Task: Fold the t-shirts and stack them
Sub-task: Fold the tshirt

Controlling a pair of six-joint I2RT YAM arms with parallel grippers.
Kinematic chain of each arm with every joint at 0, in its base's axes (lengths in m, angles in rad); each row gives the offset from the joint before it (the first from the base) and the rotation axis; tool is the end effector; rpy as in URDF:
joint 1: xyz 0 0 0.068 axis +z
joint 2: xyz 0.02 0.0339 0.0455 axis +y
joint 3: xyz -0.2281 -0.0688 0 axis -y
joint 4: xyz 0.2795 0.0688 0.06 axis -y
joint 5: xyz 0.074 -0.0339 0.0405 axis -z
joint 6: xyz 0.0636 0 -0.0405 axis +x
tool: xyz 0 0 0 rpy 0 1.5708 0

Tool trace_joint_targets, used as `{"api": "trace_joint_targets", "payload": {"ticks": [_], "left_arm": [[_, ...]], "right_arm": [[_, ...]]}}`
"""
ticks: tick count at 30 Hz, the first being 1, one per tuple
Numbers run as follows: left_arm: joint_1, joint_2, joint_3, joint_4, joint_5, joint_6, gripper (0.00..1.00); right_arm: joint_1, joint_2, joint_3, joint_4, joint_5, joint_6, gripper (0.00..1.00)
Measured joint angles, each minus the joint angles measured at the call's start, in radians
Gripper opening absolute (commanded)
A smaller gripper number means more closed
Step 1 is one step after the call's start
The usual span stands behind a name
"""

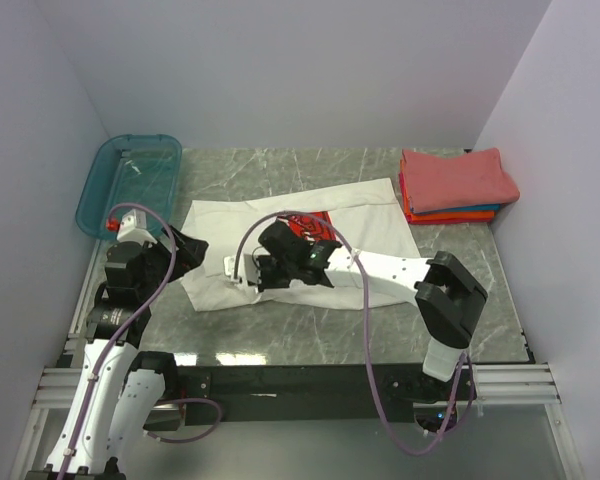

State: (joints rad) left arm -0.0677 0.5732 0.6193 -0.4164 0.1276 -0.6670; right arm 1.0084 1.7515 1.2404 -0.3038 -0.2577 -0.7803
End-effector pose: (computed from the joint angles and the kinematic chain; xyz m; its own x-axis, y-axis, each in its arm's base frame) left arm 0.2315 -0.0238 0.2604 -0.3984 -0.5880 -0.7039 -0.0777 0.7863 -0.6129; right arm 0.2140 0.3699 0.1549 0.3653 -0.6962 -0.6180 -0.9206 -0.1717 -0.3508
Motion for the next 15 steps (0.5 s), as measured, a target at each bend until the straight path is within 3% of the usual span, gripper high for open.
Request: {"api": "trace_joint_targets", "payload": {"ticks": [8,13,15], "left_arm": [[0.0,0.035,-0.001,0.015,0.078,-0.011,0.85],[0.0,0.121,-0.025,0.04,0.155,-0.032,0.76],[0.0,0.16,-0.035,0.042,0.182,-0.037,0.73]], "right_arm": [[-0.111,0.003,0.074,-0.004,-0.077,0.164,0.07],[-0.167,0.042,0.143,-0.006,-0.13,0.261,0.33],[-0.181,0.063,0.166,-0.004,-0.137,0.307,0.38]]}}
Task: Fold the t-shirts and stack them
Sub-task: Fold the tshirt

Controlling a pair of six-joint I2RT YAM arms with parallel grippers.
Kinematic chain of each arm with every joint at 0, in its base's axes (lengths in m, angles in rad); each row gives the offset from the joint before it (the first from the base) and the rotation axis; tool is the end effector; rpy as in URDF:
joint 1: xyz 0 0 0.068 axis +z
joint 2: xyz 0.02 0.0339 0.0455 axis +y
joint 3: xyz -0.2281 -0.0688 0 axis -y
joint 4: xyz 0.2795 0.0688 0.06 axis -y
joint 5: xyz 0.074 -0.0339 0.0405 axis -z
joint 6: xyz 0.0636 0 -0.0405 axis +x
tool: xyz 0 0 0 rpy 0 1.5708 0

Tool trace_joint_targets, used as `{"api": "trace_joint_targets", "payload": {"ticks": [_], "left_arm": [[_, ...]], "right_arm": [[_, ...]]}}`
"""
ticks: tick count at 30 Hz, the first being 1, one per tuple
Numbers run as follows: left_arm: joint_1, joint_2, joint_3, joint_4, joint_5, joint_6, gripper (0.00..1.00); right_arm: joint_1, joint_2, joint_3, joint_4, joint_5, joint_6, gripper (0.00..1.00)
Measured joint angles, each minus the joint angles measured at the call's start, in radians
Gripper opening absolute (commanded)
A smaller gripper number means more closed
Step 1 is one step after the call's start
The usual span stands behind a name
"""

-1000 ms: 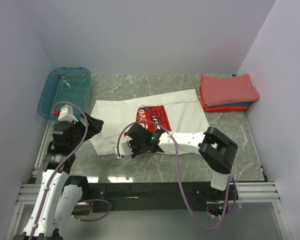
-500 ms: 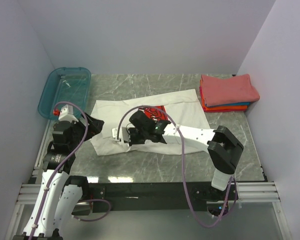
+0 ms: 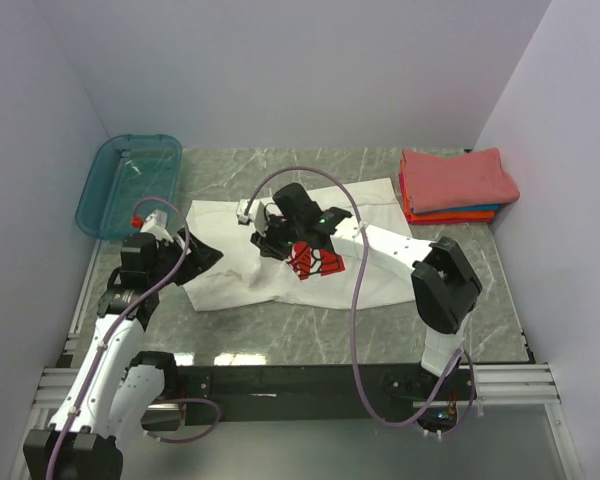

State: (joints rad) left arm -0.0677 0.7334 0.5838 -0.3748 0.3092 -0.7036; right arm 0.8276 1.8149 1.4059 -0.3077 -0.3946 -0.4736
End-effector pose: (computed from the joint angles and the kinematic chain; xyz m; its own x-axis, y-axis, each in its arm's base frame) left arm 0.2505 -0.0364 0.2165 -0.5926 -0.5775 -0.5615 -0.0737 0.7330 -0.6762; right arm 0.2902 0.3519 0.1916 0.0039 -0.6180 -0.7862 -0.9822 0.1454 -0.1191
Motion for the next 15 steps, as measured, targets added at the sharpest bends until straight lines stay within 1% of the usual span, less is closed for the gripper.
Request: {"api": "trace_joint_targets", "payload": {"ticks": [5,6,7,9,11,12,13,15], "left_arm": [[0.0,0.05,-0.008,0.004,0.038,-0.016,0.7],[0.0,0.054,-0.008,0.006,0.042,-0.016,0.7],[-0.001,0.057,-0.008,0.007,0.043,-0.016,0.69],[-0.001,0.066,-0.008,0.011,0.046,-0.016,0.69],[-0.001,0.074,-0.008,0.011,0.047,-0.016,0.69],[-0.002,0.076,-0.008,0.011,0.046,-0.016,0.69],[-0.002,0.078,-0.008,0.011,0.046,-0.016,0.69],[-0.004,0.077,-0.008,0.011,0.044,-0.016,0.69]], "right_arm": [[-0.051,0.074,0.085,-0.015,-0.014,0.127,0.39],[-0.071,0.087,0.105,-0.021,-0.03,0.139,0.4],[-0.091,0.097,0.127,-0.035,-0.063,0.136,0.43],[-0.122,0.108,0.167,-0.101,-0.134,0.082,0.47],[-0.14,0.105,0.183,-0.172,-0.185,-0.027,0.48],[-0.138,0.1,0.182,-0.2,-0.197,-0.089,0.5],[-0.128,0.094,0.167,-0.212,-0.201,-0.148,0.52],[-0.095,0.051,0.07,-0.184,-0.183,-0.262,0.57]]}}
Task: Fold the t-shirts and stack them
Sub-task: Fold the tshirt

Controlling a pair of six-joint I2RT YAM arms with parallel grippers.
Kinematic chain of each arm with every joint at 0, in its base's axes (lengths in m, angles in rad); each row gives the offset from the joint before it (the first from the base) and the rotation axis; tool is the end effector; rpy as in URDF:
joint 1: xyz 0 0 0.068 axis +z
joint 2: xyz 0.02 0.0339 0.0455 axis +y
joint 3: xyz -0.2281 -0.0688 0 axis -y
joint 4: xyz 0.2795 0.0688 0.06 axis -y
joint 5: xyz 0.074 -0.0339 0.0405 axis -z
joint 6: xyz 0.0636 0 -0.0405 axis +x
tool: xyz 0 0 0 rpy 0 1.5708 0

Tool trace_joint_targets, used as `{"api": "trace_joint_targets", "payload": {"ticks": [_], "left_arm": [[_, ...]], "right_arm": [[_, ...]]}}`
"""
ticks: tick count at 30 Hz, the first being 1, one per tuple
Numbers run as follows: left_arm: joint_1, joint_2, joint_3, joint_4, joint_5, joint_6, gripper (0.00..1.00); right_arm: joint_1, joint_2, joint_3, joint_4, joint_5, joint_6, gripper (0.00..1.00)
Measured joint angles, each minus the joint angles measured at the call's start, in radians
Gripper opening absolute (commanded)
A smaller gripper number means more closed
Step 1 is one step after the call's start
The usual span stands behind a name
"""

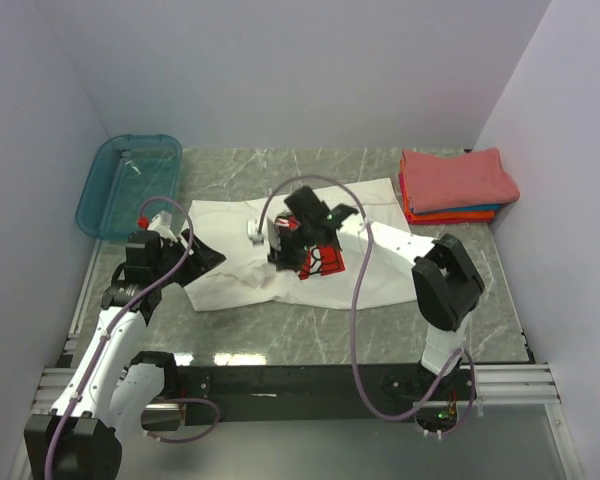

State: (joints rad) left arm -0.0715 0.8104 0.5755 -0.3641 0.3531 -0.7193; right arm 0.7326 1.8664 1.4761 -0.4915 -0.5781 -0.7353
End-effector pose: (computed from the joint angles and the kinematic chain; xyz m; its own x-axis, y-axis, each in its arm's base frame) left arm 0.2568 -0.0404 0.1967 -0.6549 -0.5729 -0.4928 -0.1058 0.7152 -0.6908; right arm 0.3103 0.3259 0.1826 0.1234 -0.6447 -0.7544 -0.9919 -0.0569 -0.1137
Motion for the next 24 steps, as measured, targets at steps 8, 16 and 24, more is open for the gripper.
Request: {"api": "trace_joint_targets", "payload": {"ticks": [8,16,24], "left_arm": [[0.0,-0.047,0.002,-0.014,-0.031,0.0,0.69],[0.0,-0.111,0.007,-0.029,-0.064,0.0,0.7],[0.0,-0.11,0.008,-0.031,-0.063,0.001,0.7]], "right_arm": [[0.181,-0.078,-0.239,0.167,0.222,-0.253,0.59],[0.248,-0.04,-0.24,0.381,0.437,-0.323,0.59],[0.26,0.016,-0.234,0.409,0.496,-0.347,0.51]]}}
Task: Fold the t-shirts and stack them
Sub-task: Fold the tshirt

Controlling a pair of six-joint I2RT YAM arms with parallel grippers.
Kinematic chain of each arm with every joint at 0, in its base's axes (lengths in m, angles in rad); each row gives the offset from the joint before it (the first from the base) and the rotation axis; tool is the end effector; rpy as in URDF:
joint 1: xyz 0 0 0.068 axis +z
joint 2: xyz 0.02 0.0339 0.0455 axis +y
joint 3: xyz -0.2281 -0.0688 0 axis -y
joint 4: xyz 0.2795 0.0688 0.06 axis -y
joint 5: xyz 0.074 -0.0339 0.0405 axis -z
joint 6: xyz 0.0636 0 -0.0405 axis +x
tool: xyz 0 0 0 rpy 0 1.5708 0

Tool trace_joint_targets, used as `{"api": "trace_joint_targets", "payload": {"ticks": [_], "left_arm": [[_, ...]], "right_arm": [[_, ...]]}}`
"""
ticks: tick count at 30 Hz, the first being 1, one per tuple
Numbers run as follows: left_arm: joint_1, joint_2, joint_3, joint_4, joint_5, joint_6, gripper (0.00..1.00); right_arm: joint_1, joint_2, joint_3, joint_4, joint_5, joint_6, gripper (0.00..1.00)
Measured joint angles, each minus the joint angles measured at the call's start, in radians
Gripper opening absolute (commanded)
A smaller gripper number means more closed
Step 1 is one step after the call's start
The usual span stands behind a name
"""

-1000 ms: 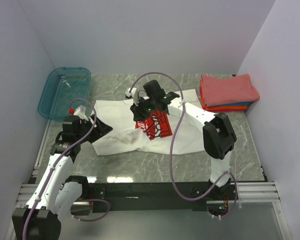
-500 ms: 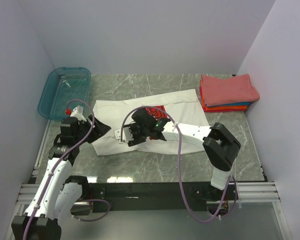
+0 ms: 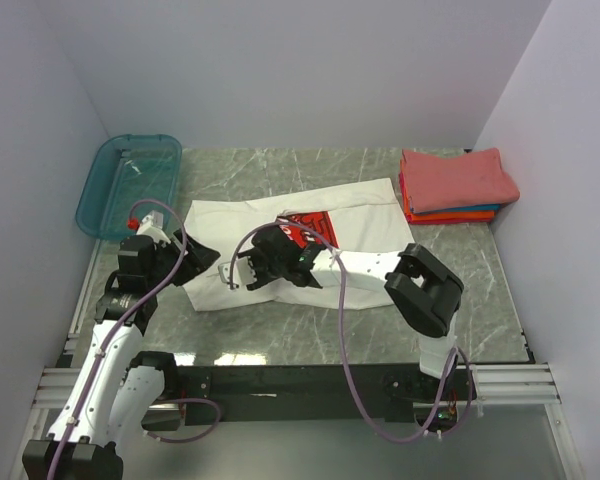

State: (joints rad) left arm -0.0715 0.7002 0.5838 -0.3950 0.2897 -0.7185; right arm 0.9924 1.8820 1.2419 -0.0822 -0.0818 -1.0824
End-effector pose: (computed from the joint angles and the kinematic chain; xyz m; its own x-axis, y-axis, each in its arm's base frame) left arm 0.2459 -0.0358 0.2216 -0.5761 -0.5912 -0.5645 -0.0827 0.7292 -0.6793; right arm 0.2433 0.3821 0.1210 0.5970 -0.6956 -0.3997 -0.7265 -0.2573 -0.6372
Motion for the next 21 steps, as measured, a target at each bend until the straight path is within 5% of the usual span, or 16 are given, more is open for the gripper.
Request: {"api": "trace_joint_targets", "payload": {"ticks": [8,15,21], "left_arm": [[0.0,0.004,0.0,0.0,0.0,0.0,0.7],[-0.002,0.026,0.0,0.011,0.006,-0.001,0.66],[-0.002,0.107,0.0,0.054,0.056,-0.004,0.59]], "right_arm": [[-0.003,0.03,0.05,-0.028,-0.038,0.055,0.09],[-0.052,0.03,0.126,-0.092,-0.154,0.214,0.04],[-0.132,0.039,0.214,-0.149,-0.246,0.381,0.08]]}}
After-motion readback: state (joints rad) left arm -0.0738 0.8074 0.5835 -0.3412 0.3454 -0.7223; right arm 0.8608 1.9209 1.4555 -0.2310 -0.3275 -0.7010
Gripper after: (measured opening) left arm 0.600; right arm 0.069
